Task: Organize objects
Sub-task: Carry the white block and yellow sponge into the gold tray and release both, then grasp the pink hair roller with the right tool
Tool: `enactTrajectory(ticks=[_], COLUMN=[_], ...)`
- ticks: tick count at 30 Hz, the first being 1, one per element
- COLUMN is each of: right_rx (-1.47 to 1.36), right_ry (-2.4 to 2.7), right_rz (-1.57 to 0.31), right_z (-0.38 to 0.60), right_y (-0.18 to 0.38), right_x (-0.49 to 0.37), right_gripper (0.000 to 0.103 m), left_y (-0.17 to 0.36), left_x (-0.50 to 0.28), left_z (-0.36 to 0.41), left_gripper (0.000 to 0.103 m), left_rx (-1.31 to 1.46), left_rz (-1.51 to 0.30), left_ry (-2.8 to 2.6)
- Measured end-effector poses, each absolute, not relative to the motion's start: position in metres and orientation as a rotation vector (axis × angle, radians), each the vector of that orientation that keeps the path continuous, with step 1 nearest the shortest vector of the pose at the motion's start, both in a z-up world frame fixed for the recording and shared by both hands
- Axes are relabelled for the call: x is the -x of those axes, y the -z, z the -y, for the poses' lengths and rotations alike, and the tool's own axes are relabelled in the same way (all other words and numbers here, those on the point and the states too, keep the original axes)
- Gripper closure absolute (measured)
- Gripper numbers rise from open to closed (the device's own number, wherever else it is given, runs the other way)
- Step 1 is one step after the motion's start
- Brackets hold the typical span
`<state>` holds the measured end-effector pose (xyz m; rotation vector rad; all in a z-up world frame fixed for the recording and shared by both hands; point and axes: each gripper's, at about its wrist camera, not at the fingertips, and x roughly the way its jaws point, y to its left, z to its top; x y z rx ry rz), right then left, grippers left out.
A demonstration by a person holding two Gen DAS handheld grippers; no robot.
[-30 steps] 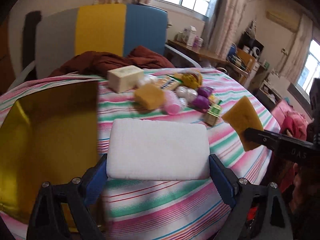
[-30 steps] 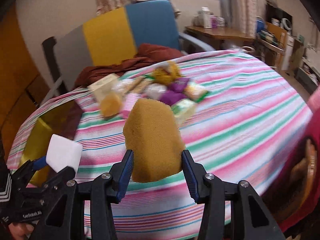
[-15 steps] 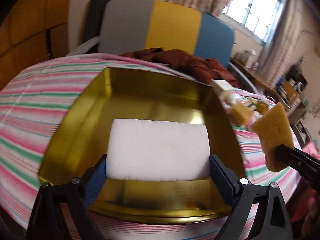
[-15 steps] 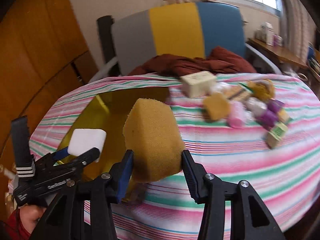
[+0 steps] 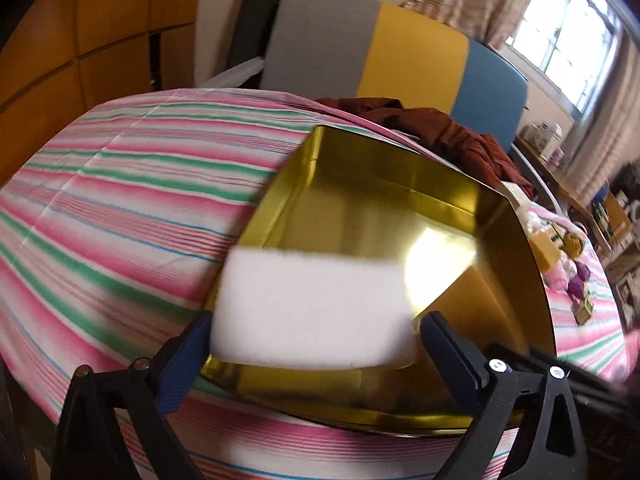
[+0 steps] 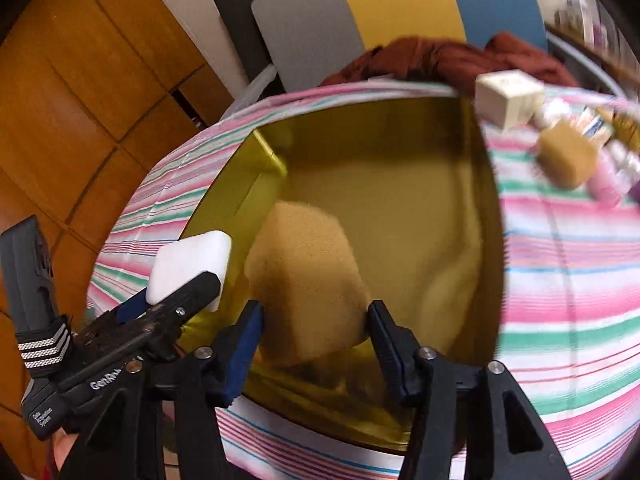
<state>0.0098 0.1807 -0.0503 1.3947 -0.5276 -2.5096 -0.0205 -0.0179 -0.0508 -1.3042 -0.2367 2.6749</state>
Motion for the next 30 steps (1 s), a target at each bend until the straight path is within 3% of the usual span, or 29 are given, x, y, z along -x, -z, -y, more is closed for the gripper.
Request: enactTrajectory(ticks=[5,11,20,30], right_rx=[-1.349,-1.236,-1.195,-1.210], right_ry=[2.499,2.569,2.661,2.748], right_rz=[0.573,0.559,0.609,0.724], right_z=[-0.185,-0.200,-0.231,-0.281], right_y=[0.046,0.027,0.015,0.024], right_x=[-0.022,-0.041,-0.053,-0.067], right_gripper=[0.037,0.037,0.037,0.037], left_y=[0.049,0.043,0.034,0.020], left_x=[0.019,0.011,-0.001,-0.014], left_z=[0.031,0.029,-0.002,-0.055], left_gripper=[0.000,0.000,0.000,0.000], left_rx=[1.293,1.266,1.237,1.162], left_rz=[0.437,0.575,0.548,0.334], left_ry=[-2.659,-2.669,-2.646,-2.612])
